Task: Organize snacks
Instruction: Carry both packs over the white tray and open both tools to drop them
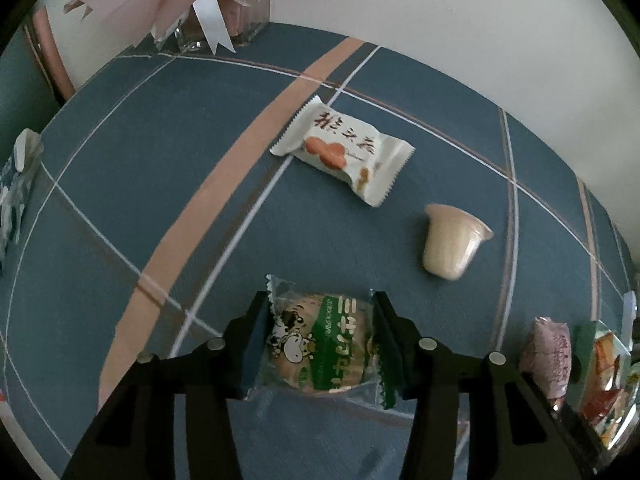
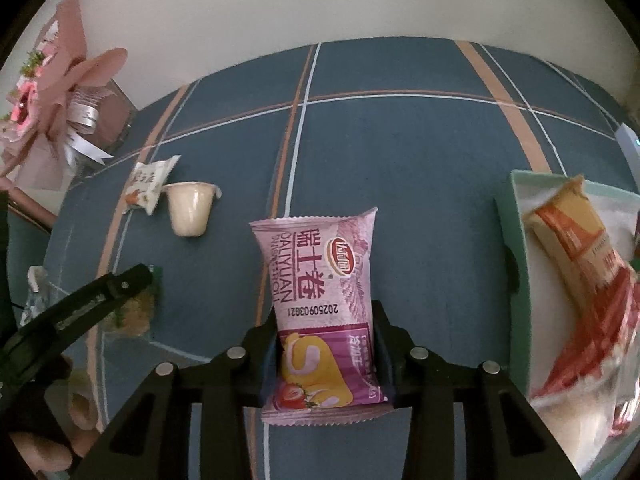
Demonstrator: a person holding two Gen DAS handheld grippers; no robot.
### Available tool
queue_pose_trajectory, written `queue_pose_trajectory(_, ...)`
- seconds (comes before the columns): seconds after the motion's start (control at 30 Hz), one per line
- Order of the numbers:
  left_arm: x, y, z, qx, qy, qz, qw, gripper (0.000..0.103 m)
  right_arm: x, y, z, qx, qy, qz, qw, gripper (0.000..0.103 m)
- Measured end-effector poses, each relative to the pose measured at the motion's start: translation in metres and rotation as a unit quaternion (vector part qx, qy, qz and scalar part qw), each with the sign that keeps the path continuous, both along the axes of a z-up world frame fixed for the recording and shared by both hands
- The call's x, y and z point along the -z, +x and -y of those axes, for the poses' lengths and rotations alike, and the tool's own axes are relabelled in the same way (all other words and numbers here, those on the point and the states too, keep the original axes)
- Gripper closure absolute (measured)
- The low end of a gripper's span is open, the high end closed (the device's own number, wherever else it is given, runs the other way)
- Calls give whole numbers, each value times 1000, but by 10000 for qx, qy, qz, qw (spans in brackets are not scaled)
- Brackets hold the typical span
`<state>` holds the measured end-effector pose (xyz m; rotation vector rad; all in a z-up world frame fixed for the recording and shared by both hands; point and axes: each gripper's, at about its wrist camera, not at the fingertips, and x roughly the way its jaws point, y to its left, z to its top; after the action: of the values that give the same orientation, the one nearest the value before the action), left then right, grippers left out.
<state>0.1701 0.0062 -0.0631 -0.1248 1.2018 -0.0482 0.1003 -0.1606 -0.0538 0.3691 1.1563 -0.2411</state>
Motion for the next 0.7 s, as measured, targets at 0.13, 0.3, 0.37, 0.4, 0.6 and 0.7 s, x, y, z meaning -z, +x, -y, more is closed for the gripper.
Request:
queue_pose_trajectory(0.13,-10,-14,5,-19,-69,16,10000,53,-11,-11,-1,22,171,120,9998,61)
queue_pose_trajectory(0.3,-26,-34,11,-6,-169,95,9998,53,-29,-29,4,66,225,219,9995,61)
queue_pose_trajectory(0.37,-33,-42,16,22,-186,153,9997,53,-34,-33,4,99,271,281,9992,61)
queue_pose_trajectory(0.4,-38,-48,19,52,-198,202,9996,53,-37,-35,4,115,297,316,9990,61)
queue_pose_trajectory(0.6,-66,-70,27,137,-324,507,9981,53,-61,-54,6,133,285,558,9979,61)
queue_pose_trajectory(0.7,-80,-82,29,160,-382,680,9968,53,-72,-65,12,221,343,651,9970,61)
